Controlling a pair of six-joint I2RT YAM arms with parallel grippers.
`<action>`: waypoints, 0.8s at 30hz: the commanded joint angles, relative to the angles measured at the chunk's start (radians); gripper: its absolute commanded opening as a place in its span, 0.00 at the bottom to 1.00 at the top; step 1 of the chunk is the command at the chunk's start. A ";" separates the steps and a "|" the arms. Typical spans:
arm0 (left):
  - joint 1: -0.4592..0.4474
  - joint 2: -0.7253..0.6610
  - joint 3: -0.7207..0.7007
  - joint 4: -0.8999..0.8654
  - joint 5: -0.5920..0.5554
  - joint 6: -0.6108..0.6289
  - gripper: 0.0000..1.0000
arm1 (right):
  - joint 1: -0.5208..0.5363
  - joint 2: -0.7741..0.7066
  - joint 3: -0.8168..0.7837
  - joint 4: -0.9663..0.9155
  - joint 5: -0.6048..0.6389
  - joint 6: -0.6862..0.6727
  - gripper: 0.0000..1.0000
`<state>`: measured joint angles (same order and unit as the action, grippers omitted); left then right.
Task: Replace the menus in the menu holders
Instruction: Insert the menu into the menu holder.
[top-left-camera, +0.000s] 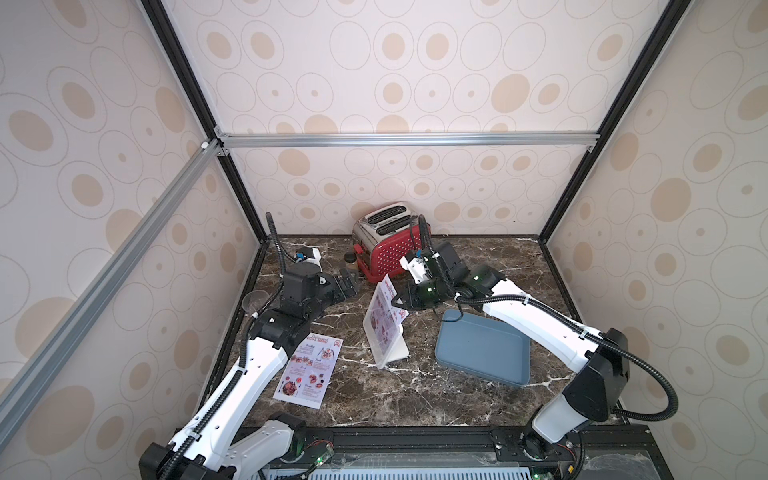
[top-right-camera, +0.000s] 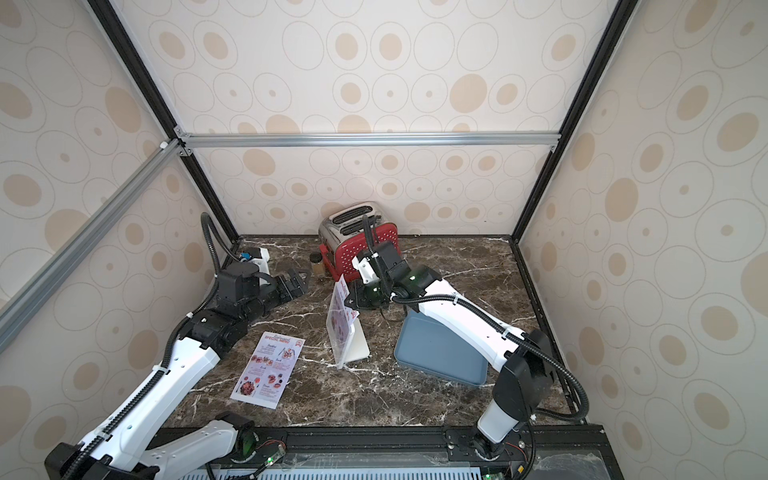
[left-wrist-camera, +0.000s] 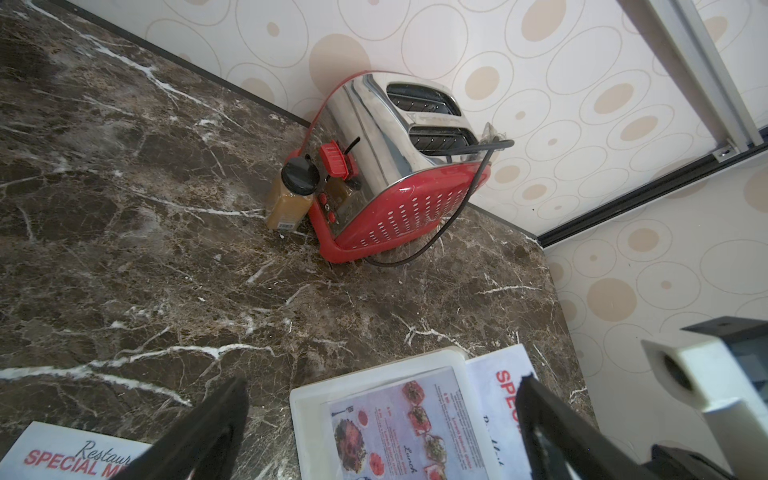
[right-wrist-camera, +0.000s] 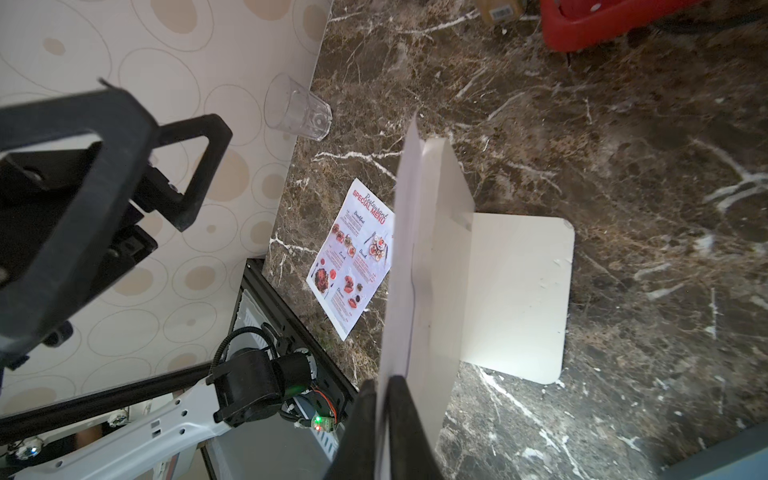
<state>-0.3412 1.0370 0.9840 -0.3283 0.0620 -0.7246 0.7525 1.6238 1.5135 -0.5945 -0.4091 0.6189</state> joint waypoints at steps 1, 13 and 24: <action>0.002 -0.005 0.042 -0.006 -0.002 0.010 0.99 | 0.010 0.014 -0.005 0.010 -0.010 -0.006 0.18; 0.002 -0.001 0.041 -0.003 0.005 0.007 0.99 | -0.030 -0.006 0.064 -0.075 0.028 -0.079 0.35; 0.002 -0.006 0.047 -0.012 0.007 0.012 0.99 | -0.031 0.040 0.113 -0.085 0.009 -0.068 0.14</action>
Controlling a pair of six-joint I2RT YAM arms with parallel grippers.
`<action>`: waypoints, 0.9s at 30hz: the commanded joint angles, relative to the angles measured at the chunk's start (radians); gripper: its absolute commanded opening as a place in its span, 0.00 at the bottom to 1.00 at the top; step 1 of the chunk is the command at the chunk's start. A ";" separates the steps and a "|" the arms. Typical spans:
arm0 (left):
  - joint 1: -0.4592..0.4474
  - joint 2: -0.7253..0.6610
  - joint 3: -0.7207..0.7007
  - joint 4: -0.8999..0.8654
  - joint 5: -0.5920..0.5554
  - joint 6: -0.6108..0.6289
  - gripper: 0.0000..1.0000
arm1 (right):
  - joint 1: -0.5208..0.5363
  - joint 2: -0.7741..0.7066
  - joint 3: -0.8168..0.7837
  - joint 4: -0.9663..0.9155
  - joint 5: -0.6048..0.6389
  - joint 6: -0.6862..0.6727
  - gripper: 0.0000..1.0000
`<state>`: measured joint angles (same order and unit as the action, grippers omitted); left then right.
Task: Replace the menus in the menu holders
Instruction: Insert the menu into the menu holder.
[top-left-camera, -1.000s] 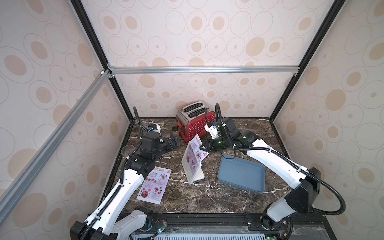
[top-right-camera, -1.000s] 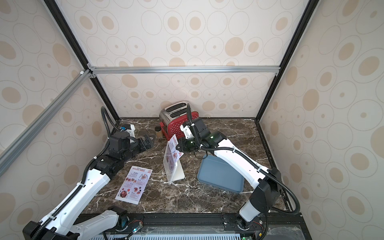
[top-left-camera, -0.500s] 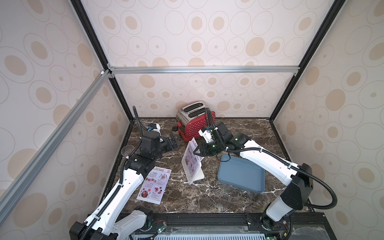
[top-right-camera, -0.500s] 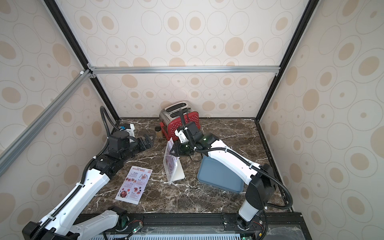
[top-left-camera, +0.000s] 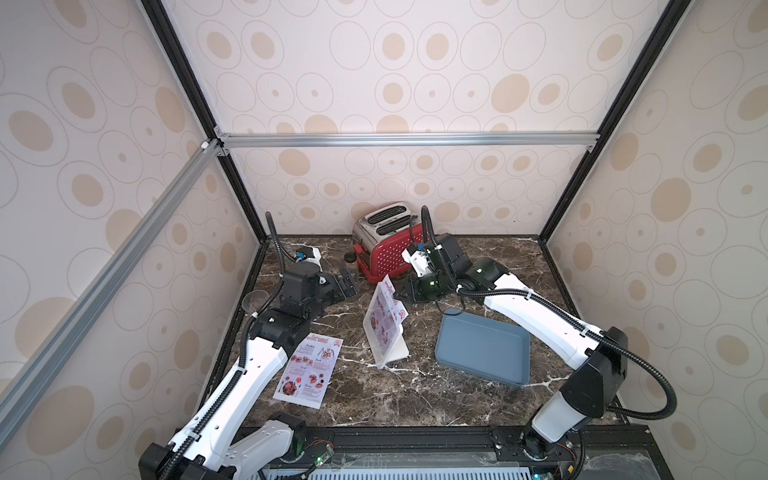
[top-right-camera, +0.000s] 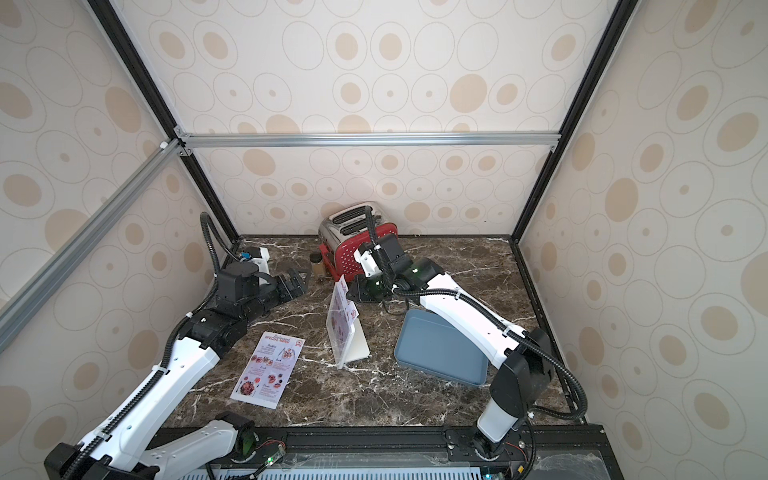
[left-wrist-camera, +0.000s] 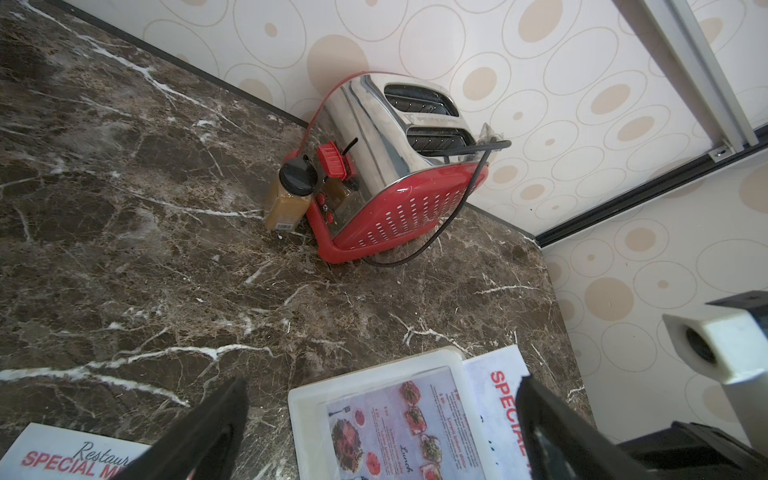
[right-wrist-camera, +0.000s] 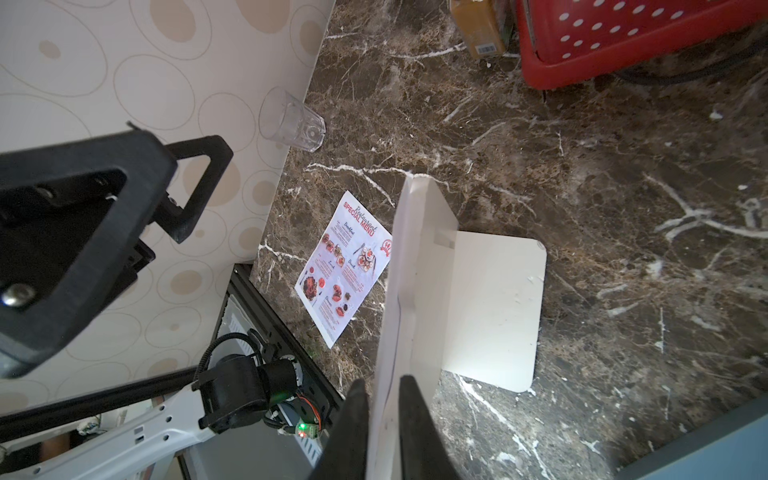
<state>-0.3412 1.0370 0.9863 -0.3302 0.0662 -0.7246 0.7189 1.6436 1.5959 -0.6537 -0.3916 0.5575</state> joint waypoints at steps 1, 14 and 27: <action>0.002 -0.004 0.045 -0.010 0.004 0.013 0.99 | 0.002 0.022 0.030 -0.027 -0.010 -0.004 0.12; 0.002 0.002 0.046 -0.003 0.006 0.016 1.00 | 0.026 0.059 -0.017 0.022 -0.050 0.031 0.02; 0.002 0.002 0.045 -0.001 0.009 0.016 0.99 | 0.016 0.023 0.022 -0.003 -0.003 -0.003 0.20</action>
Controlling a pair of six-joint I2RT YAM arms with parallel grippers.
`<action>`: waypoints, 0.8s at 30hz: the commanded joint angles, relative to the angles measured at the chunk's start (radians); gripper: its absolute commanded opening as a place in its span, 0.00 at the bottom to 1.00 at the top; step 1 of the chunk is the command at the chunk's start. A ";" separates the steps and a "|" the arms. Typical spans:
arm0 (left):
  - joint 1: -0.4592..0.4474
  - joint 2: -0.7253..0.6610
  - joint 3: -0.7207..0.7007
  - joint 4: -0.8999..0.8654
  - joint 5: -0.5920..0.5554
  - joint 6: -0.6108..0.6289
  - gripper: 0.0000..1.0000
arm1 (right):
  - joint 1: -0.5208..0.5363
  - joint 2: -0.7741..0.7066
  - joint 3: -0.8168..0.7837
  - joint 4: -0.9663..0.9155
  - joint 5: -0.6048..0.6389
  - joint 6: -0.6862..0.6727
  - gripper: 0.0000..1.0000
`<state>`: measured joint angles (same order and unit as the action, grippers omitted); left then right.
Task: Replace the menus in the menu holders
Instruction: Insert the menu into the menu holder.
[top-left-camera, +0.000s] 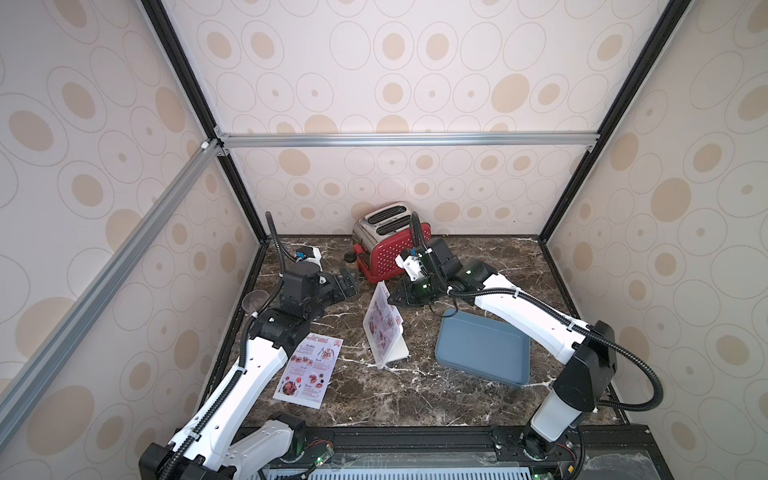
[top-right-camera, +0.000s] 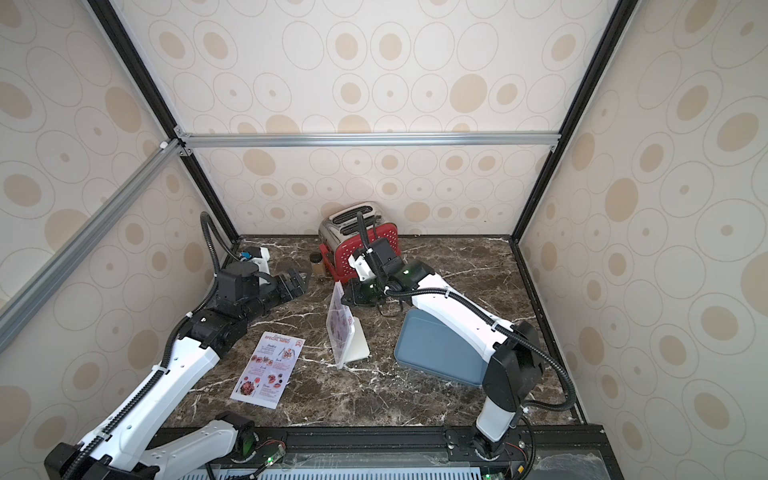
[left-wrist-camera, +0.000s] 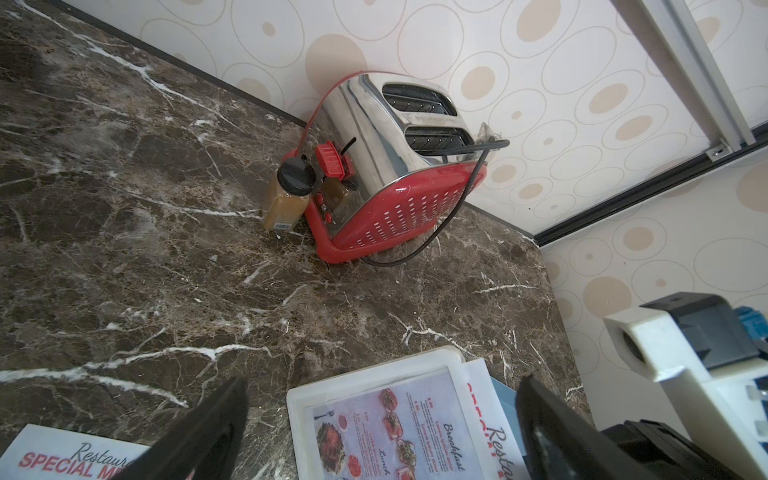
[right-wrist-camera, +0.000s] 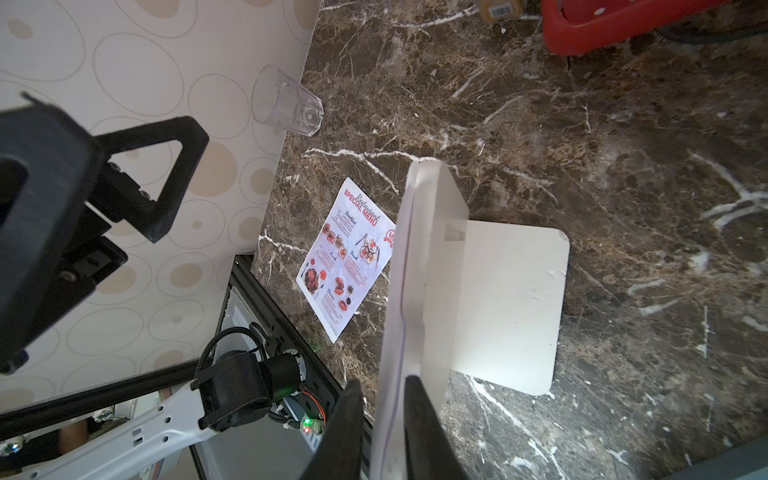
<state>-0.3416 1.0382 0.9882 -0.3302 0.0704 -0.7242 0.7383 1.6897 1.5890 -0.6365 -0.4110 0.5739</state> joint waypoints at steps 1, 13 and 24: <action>0.002 0.002 0.043 -0.001 0.004 0.016 0.99 | -0.005 -0.017 0.028 -0.026 0.012 -0.021 0.18; 0.001 -0.003 0.041 -0.004 0.002 0.016 0.99 | 0.000 -0.002 0.008 -0.017 -0.014 -0.003 0.06; 0.003 0.000 0.044 -0.001 0.003 0.017 1.00 | 0.010 0.016 -0.007 -0.004 -0.022 0.005 0.13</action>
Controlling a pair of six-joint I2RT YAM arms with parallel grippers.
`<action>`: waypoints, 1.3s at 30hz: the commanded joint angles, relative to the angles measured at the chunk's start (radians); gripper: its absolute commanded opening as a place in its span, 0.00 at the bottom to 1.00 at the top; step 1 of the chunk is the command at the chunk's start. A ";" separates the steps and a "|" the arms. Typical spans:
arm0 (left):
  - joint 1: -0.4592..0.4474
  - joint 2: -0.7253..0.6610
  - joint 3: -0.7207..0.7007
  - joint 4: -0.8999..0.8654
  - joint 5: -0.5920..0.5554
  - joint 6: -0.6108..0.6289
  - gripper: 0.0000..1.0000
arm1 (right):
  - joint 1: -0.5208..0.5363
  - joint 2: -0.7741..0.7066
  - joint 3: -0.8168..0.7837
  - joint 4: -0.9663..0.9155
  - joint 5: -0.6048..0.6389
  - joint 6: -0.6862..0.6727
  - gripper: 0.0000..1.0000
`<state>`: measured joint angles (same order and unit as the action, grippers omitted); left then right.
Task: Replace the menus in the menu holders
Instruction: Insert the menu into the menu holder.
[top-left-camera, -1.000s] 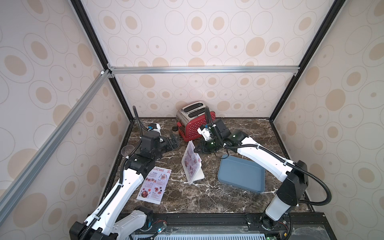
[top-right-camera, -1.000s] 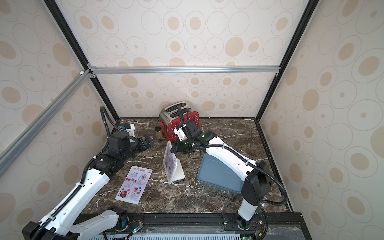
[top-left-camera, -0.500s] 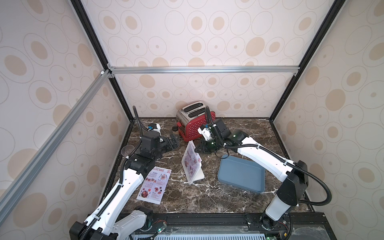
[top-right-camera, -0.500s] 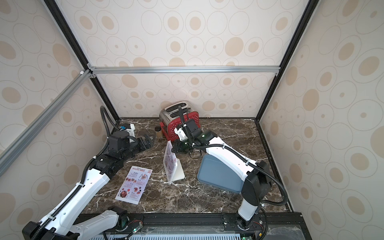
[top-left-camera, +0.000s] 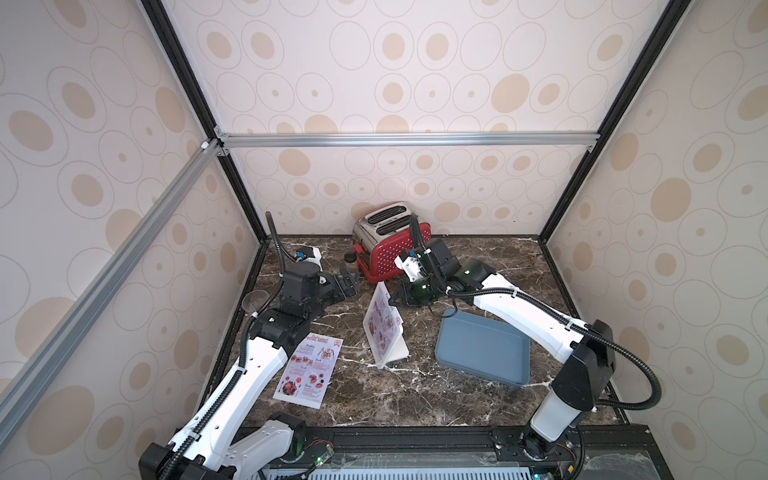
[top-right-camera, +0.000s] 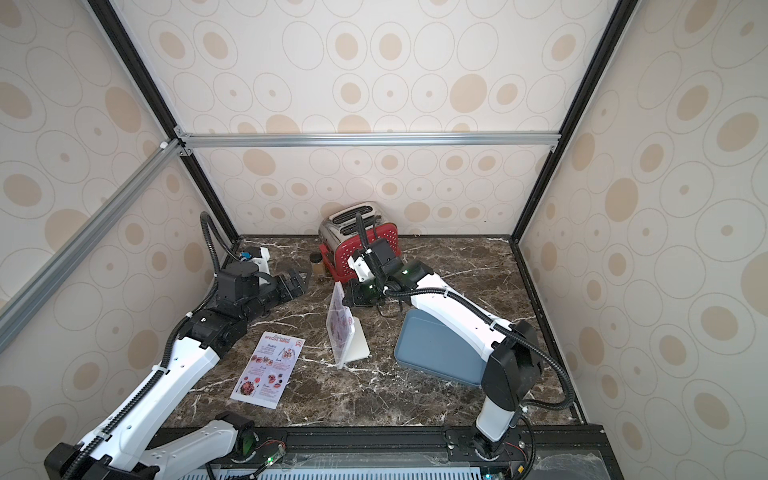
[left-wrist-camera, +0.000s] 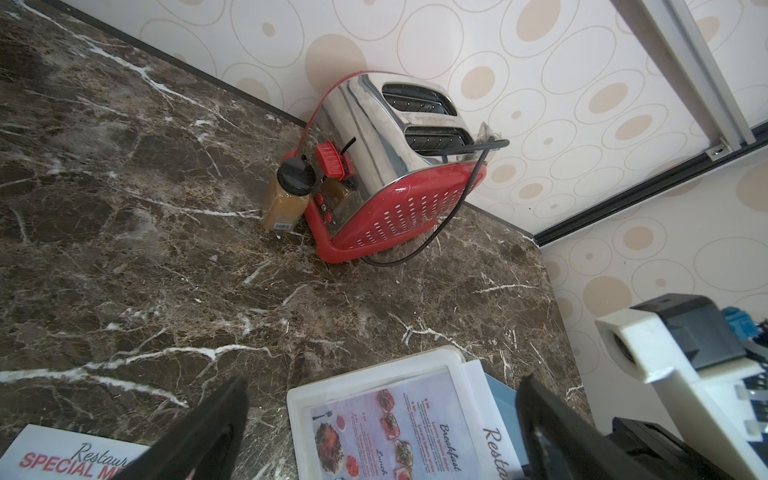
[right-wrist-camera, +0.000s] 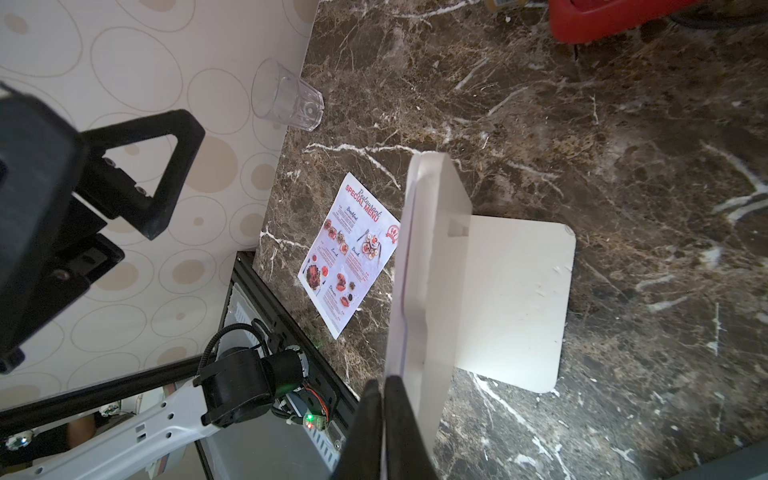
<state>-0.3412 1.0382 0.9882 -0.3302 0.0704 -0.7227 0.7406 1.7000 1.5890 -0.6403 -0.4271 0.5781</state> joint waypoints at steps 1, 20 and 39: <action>0.002 0.002 0.044 -0.001 0.003 0.016 0.99 | 0.008 0.002 0.005 -0.007 -0.003 -0.007 0.16; 0.001 0.005 0.052 -0.004 0.011 0.019 0.99 | -0.002 -0.028 0.012 -0.061 0.025 -0.032 0.08; 0.002 0.010 0.052 0.000 0.015 0.019 0.99 | 0.011 0.028 0.000 -0.040 -0.002 -0.019 0.00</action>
<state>-0.3412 1.0439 0.9939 -0.3302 0.0849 -0.7208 0.7425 1.7149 1.6039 -0.6807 -0.4191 0.5560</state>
